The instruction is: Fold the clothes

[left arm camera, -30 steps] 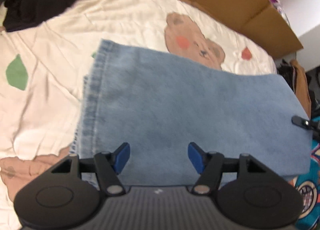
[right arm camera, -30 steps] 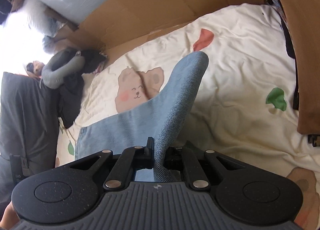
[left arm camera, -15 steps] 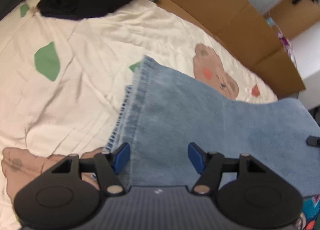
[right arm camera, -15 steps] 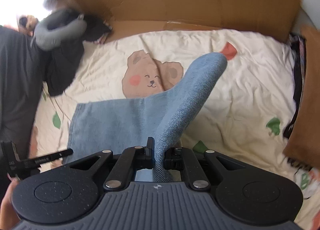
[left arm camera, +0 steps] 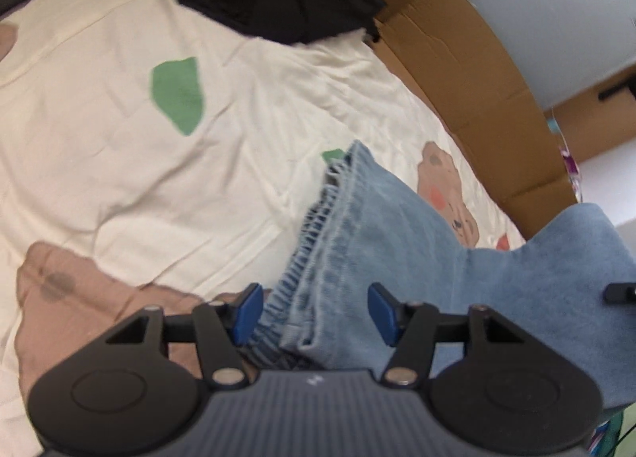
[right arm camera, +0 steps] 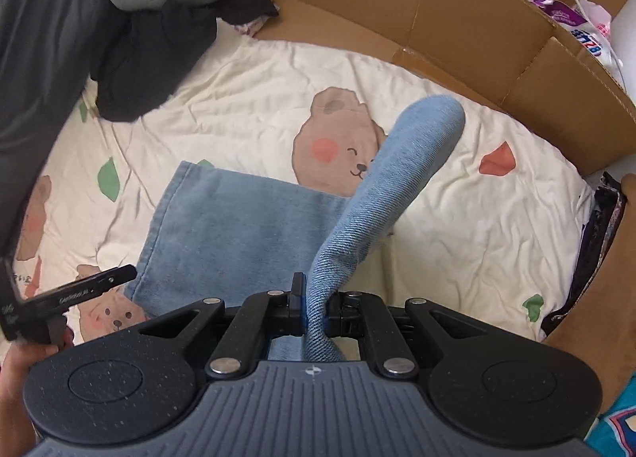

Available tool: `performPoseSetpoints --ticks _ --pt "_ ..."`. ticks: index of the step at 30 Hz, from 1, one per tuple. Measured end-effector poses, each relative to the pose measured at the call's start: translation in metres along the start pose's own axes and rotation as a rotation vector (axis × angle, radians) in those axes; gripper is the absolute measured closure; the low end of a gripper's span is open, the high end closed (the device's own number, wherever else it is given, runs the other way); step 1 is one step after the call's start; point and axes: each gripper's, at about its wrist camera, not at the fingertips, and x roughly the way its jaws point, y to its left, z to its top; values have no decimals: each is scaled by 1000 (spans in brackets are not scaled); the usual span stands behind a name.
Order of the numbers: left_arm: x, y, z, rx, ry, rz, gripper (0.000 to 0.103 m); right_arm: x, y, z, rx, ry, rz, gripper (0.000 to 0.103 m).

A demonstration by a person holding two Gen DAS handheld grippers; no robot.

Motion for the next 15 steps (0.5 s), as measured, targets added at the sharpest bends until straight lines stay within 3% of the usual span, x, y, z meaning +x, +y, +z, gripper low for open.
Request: performPoseSetpoints --ticks 5,15 --pt "-9 20 -4 -40 -22 -18 42 13 38 9 -51 18 -34 97" --pt "-6 45 -10 -112 -22 -7 42 47 87 21 -82 30 -16 97"
